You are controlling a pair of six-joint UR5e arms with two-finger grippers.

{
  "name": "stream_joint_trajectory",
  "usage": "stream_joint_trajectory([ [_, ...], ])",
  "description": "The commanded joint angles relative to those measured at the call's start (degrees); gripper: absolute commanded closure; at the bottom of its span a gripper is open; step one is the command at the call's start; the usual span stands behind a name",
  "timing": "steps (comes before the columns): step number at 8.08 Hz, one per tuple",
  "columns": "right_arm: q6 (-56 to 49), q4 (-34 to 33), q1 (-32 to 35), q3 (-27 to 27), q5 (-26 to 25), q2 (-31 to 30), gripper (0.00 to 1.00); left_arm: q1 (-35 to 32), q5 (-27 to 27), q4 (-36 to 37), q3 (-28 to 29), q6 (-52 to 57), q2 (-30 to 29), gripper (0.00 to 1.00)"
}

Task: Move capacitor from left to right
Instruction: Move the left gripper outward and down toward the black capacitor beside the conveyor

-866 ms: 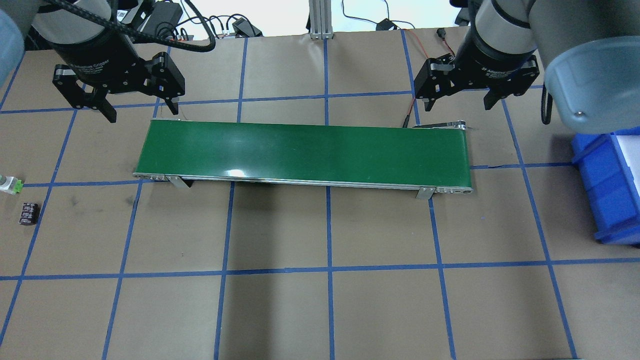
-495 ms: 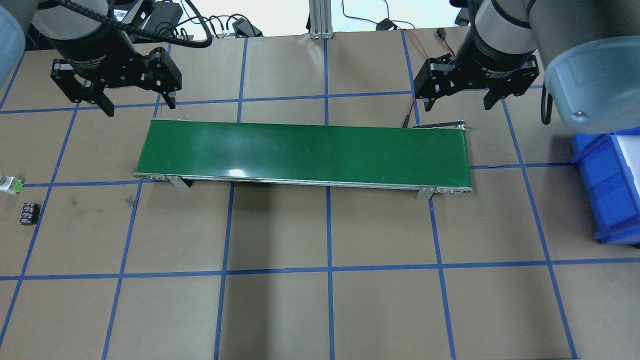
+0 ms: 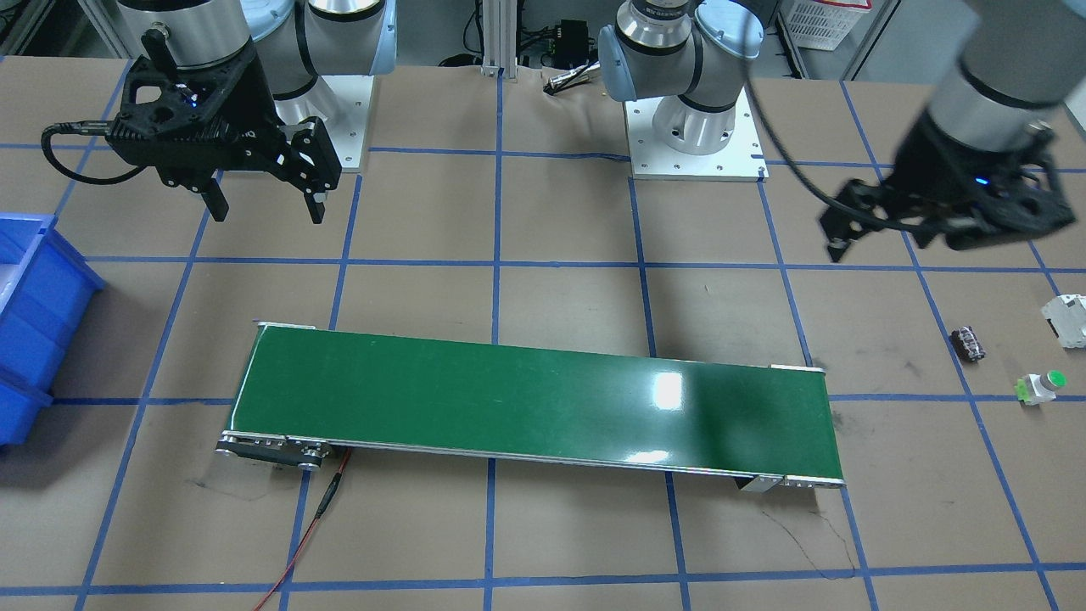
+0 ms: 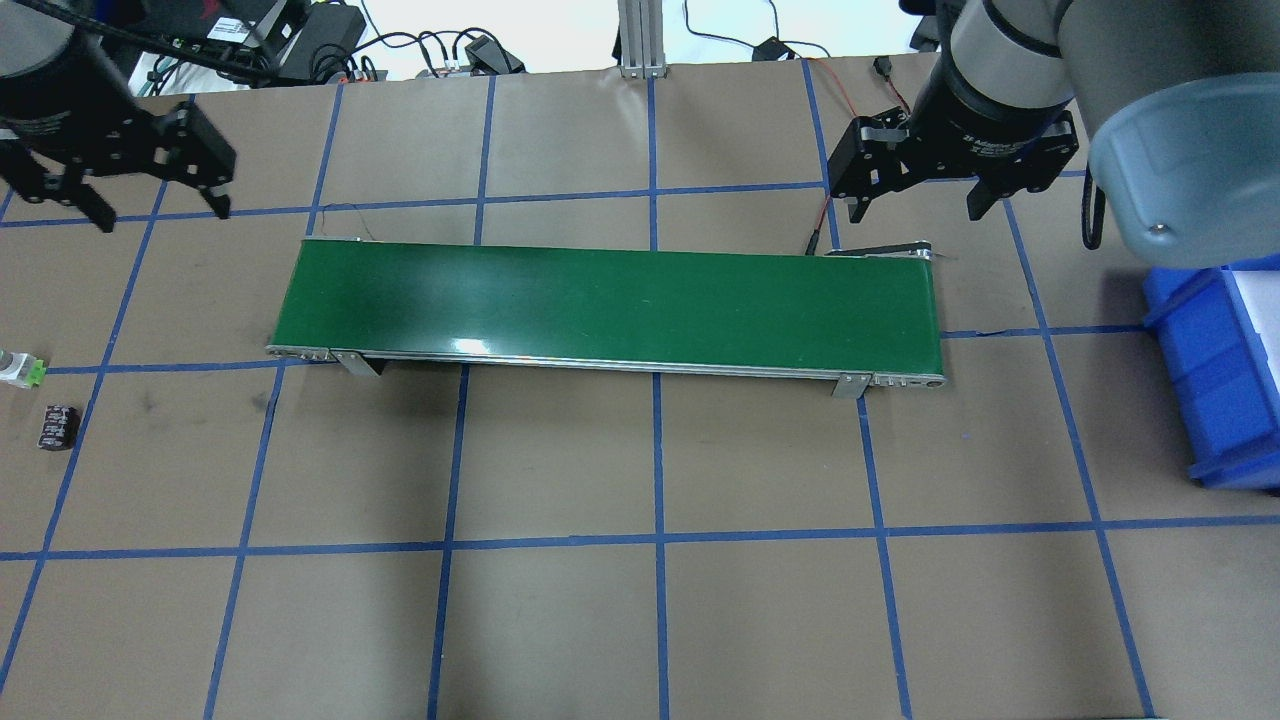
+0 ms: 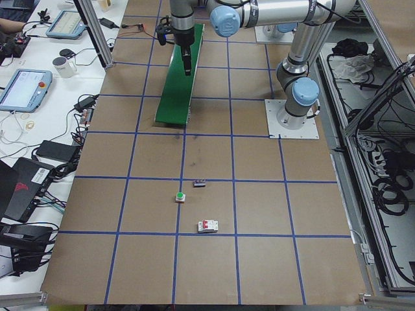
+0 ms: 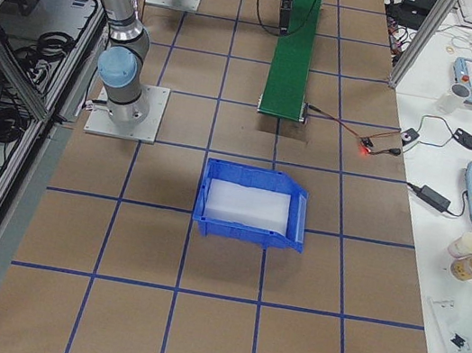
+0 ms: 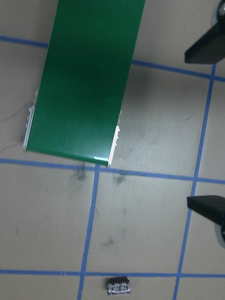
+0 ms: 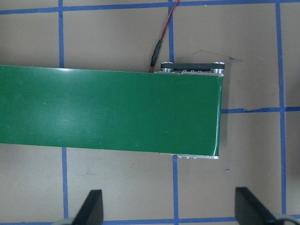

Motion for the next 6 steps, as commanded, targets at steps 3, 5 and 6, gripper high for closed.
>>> stream_joint_trajectory([
  [3, 0.00, 0.00, 0.00, 0.04, 0.05, 0.08, 0.00, 20.45, 0.15, 9.72, -0.46, 16.13, -7.51, 0.00],
  [5, 0.00, 0.09, 0.00, 0.04, -0.04, -0.01, 0.00, 24.24, 0.32, 16.36, -0.81, 17.64, -15.29, 0.00],
  [6, 0.00, 0.09, 0.00, 0.04, -0.04, -0.01, 0.00, 26.87, 0.32, 21.98, -1.07, 19.65, -17.86, 0.00],
])
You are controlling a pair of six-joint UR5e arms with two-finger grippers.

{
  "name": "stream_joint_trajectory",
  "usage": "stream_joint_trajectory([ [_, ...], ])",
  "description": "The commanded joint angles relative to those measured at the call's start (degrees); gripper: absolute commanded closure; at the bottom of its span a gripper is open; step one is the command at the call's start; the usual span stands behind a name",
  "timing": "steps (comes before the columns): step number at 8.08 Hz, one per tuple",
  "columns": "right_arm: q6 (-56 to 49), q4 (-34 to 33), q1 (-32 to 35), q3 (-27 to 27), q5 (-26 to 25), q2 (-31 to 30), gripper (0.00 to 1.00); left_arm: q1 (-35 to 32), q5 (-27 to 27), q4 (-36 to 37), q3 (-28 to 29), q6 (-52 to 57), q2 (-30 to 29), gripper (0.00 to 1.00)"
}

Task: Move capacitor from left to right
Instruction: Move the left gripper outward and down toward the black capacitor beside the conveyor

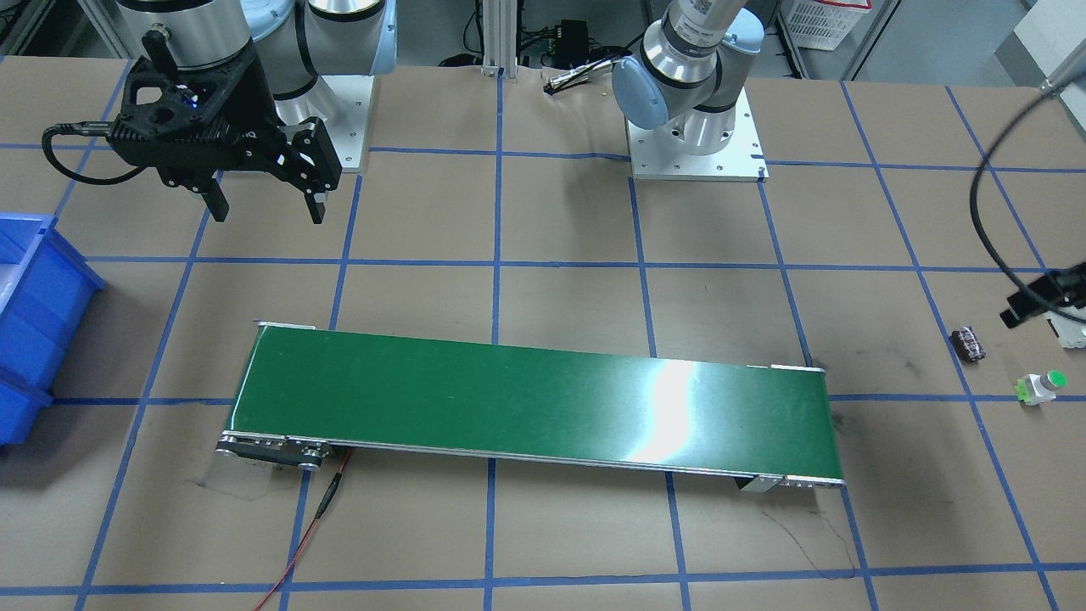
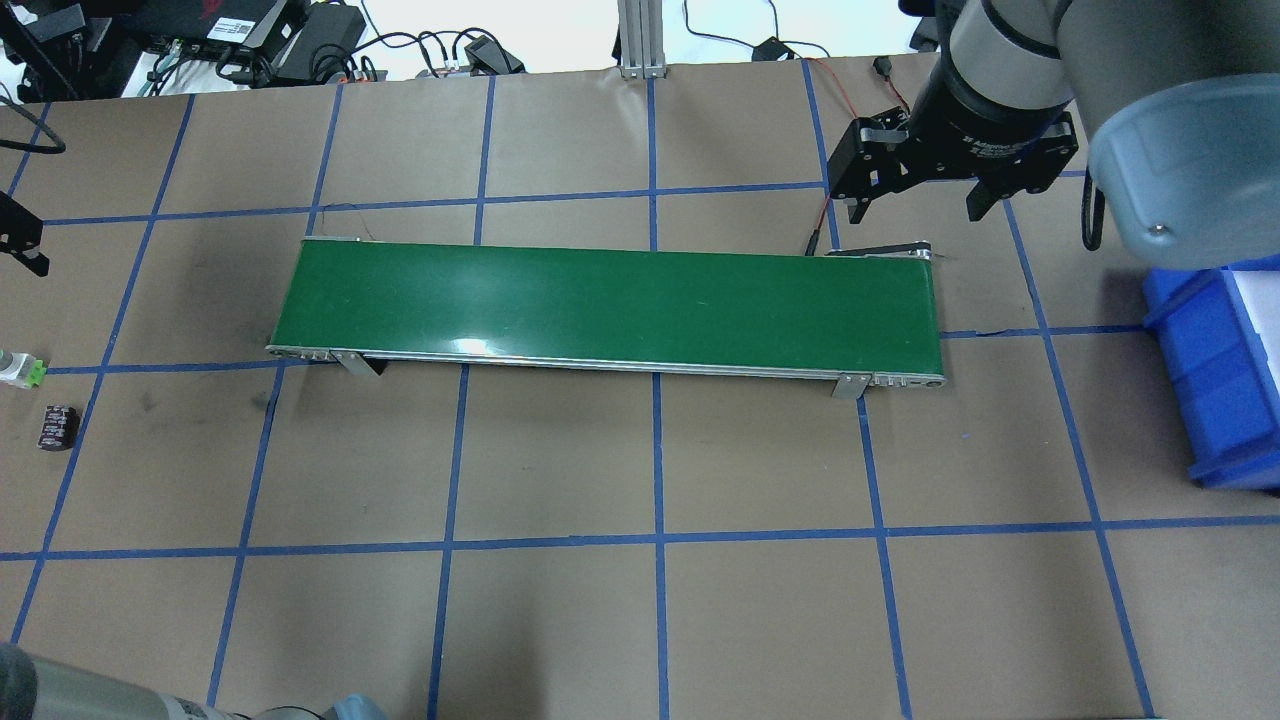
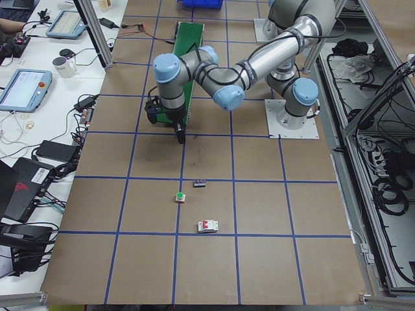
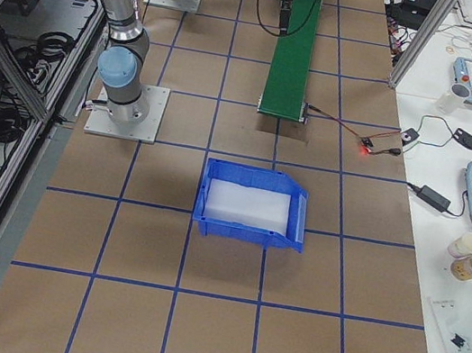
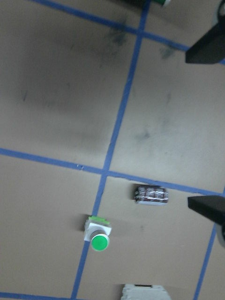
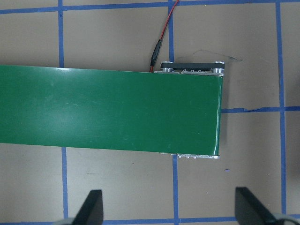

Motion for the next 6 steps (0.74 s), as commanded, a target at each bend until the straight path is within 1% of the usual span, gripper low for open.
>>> stream_joint_trajectory([
  [1, 0.00, 0.05, 0.00, 0.00, -0.02, -0.02, 0.00, 5.87, 0.16, 10.15, -0.79, 3.51, -8.34, 0.00],
  [2, 0.00, 0.05, 0.00, 0.00, -0.11, -0.10, 0.00, 6.23, 0.17, 10.52, -2.62, 3.26, -9.15, 0.00],
  [3, 0.00, 0.14, 0.00, 0.00, -0.11, -0.19, 0.00, 6.93, 0.25, 14.70, -5.86, 3.26, -9.77, 0.00],
  [4, 0.00, 0.14, 0.00, 0.00, -0.11, -0.19, 0.00, 9.20, 0.08, 20.40, -10.67, 3.34, -10.12, 0.00],
  [5, 0.00, 0.22, 0.00, 0.00, -0.11, -0.19, 0.00, 10.61, 0.08, 24.54, -14.20, 3.43, -10.30, 0.00],
  [6, 0.00, 0.22, -0.09, 0.09, -0.11, -0.19, 0.00, 10.80, 0.08, 24.58, -14.93, 3.96, -10.39, 0.00],
])
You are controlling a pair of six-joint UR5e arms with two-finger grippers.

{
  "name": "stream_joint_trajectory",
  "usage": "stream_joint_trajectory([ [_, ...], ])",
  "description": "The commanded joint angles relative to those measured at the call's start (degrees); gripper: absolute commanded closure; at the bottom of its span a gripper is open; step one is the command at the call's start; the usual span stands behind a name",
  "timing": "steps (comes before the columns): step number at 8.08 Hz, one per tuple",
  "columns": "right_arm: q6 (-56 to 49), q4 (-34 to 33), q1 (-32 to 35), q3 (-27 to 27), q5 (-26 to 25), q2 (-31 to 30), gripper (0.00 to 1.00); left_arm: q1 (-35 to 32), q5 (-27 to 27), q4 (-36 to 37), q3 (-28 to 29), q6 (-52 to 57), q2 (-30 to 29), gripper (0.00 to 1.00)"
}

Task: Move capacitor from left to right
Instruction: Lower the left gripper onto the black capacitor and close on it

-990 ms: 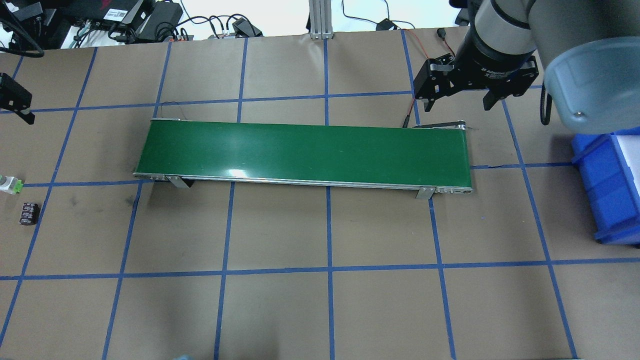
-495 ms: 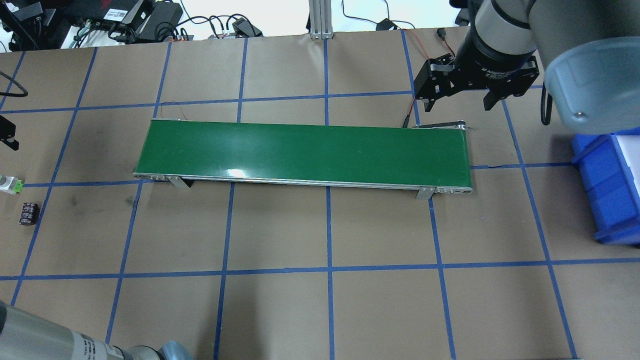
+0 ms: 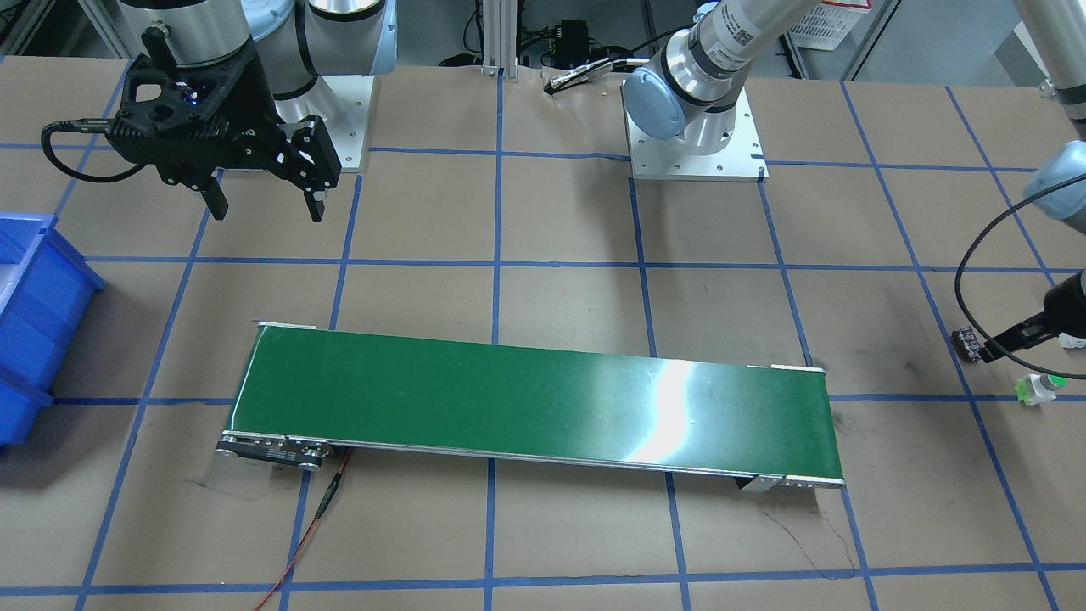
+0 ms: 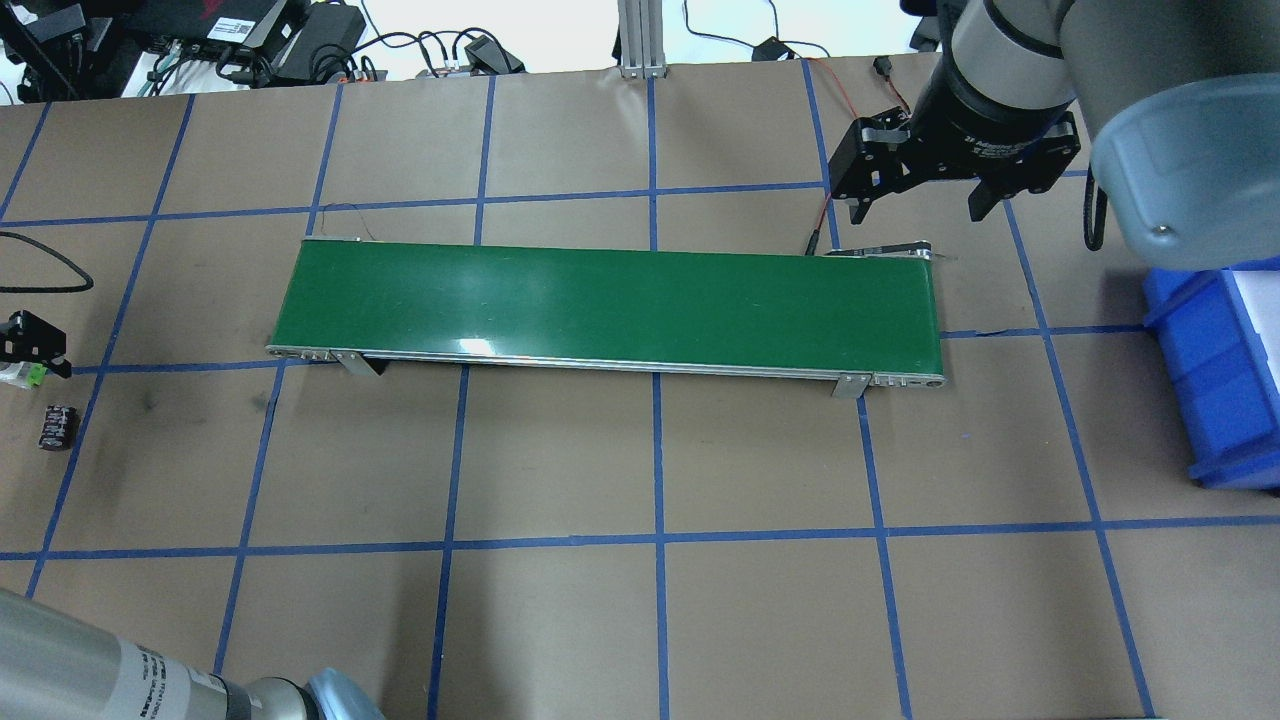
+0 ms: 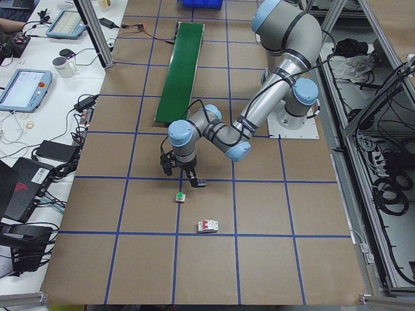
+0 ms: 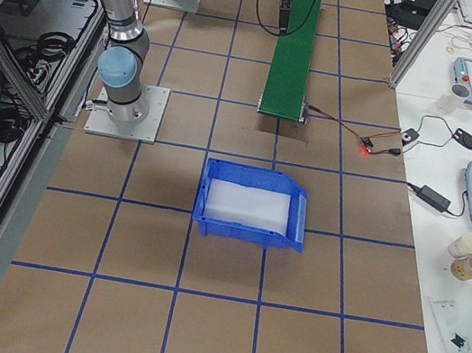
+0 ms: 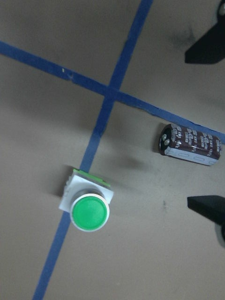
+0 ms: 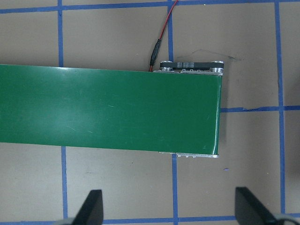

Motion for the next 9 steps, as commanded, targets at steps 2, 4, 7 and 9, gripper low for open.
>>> stream_joint_trajectory([
  [2, 0.00, 0.06, 0.00, 0.08, -0.09, -0.11, 0.00, 1.78, -0.12, 3.77, -4.63, 1.72, -0.99, 0.00],
  [4, 0.00, 0.06, 0.00, 0.08, 0.00, -0.11, 0.00, 1.78, -0.03, 3.77, -4.54, 2.33, -1.53, 0.00],
  [7, 0.00, 0.14, -0.08, 0.08, -0.09, -0.11, 0.00, 1.87, -0.12, 3.85, -4.54, 3.48, -3.70, 0.00],
  [9, 0.00, 0.14, -0.08, 0.08, -0.09, -0.11, 0.00, 2.22, -0.03, 4.03, -4.37, 5.14, -4.78, 0.00],
])
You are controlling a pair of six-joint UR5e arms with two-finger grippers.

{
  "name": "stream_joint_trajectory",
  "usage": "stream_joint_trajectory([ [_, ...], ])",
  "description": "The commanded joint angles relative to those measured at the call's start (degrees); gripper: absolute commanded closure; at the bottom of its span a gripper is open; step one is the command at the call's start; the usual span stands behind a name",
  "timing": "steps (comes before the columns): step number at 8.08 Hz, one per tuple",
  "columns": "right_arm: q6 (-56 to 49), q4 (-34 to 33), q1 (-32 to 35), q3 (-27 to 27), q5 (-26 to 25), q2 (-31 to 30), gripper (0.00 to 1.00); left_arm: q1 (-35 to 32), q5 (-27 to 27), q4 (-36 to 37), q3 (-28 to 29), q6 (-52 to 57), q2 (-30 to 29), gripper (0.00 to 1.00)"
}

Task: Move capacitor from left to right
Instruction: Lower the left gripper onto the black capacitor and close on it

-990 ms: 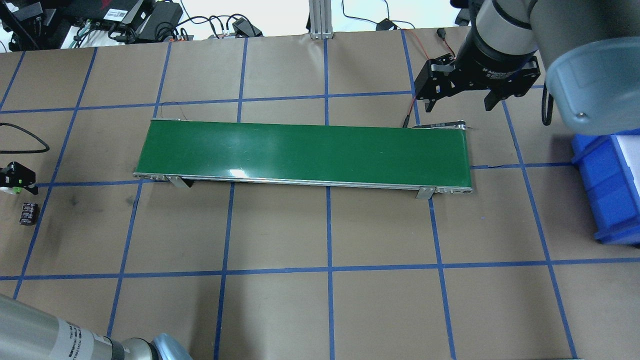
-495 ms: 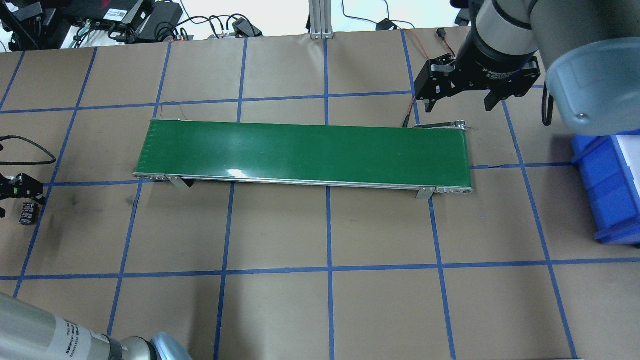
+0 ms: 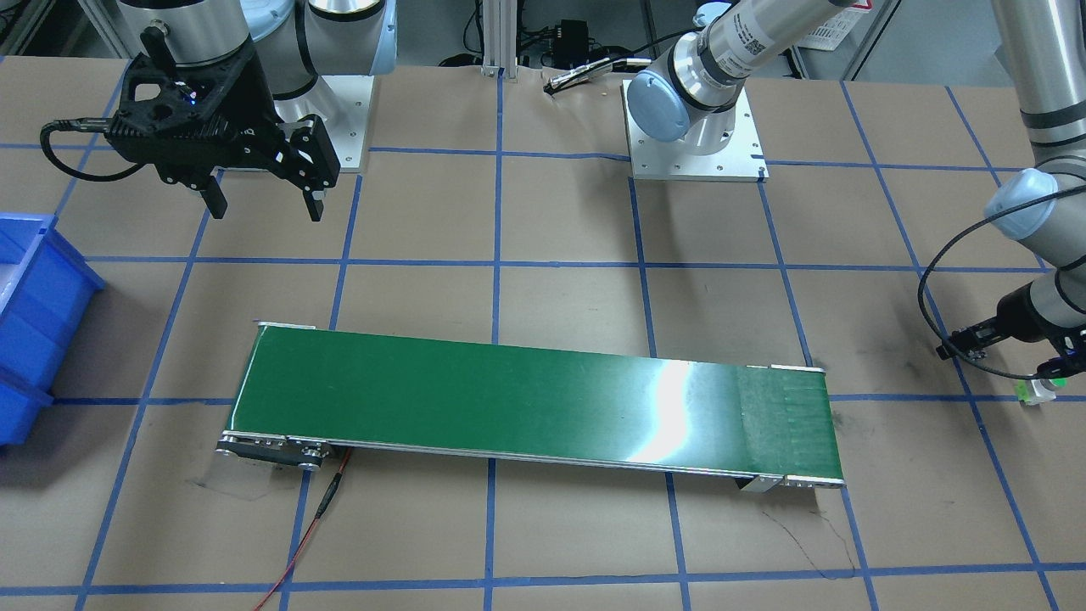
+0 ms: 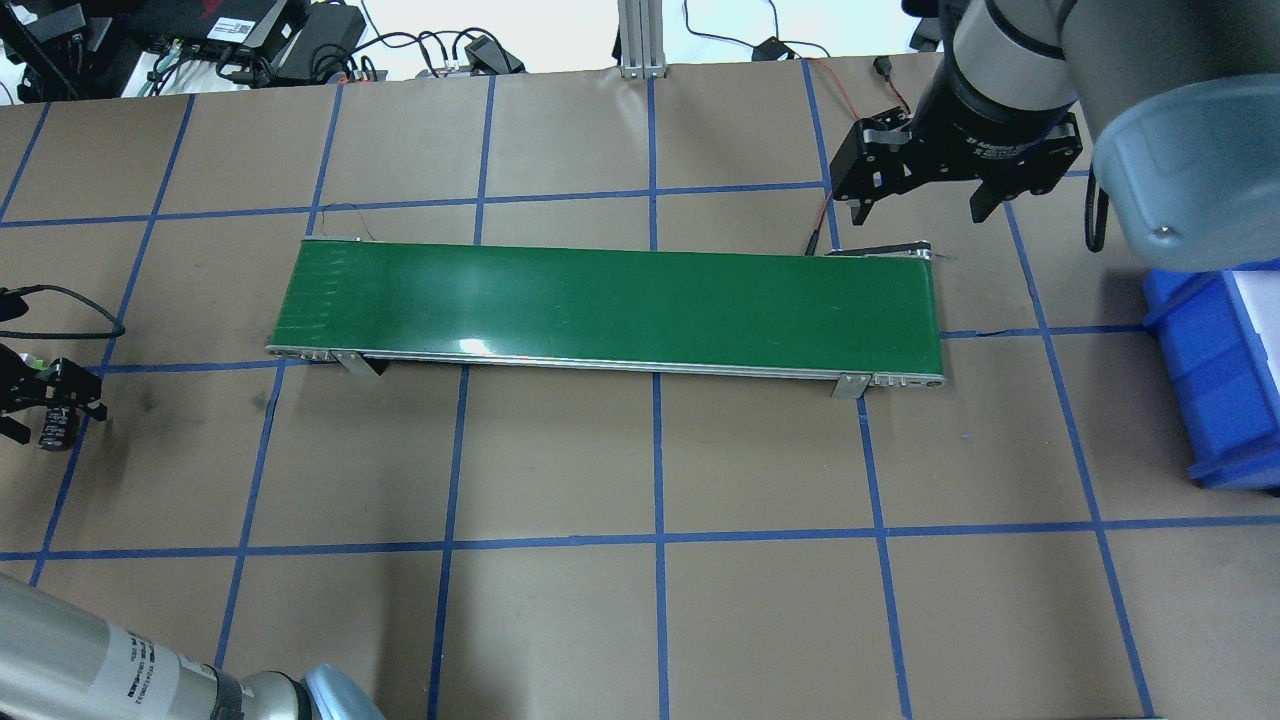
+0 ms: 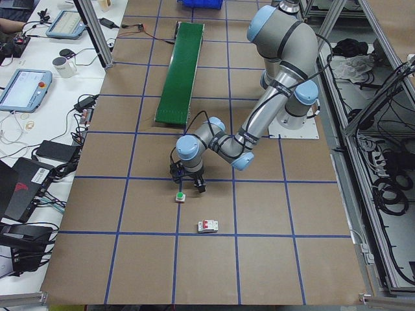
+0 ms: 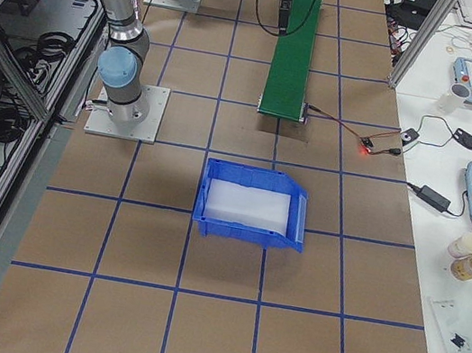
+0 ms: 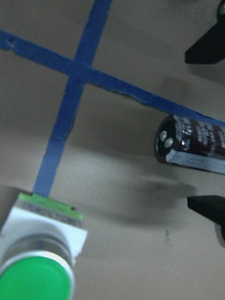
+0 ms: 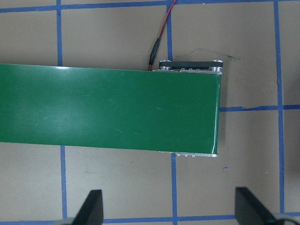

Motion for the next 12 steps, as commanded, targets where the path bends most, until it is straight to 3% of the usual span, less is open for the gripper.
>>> stream_joint_trajectory([
  [1, 0.00, 0.09, -0.01, 0.00, 0.08, 0.00, 0.00, 0.31, 0.15, -0.27, 0.42, 1.70, -0.48, 0.18],
  [3, 0.00, 0.09, -0.01, 0.00, 0.00, 0.00, 0.00, 0.40, 0.15, -0.45, 0.33, 2.06, 0.40, 0.40],
  [5, 0.00, 0.09, -0.01, 0.00, 0.00, 0.00, 0.00, 0.40, 0.15, -0.36, 0.33, 3.28, 0.58, 0.73],
  [6, 0.00, 0.09, -0.01, 0.00, 0.00, 0.00, 0.00, 0.40, 0.15, -0.63, 0.42, 3.20, 0.49, 0.95],
  [7, 0.00, 0.18, -0.01, 0.00, 0.00, 0.00, 0.00, 0.40, 0.15, -2.72, 0.77, 3.63, 0.66, 1.00],
  [12, 0.00, 0.27, -0.01, 0.00, 0.00, 0.00, 0.00, -0.30, 3.84, -8.71, 0.77, 6.54, 6.19, 1.00],
])
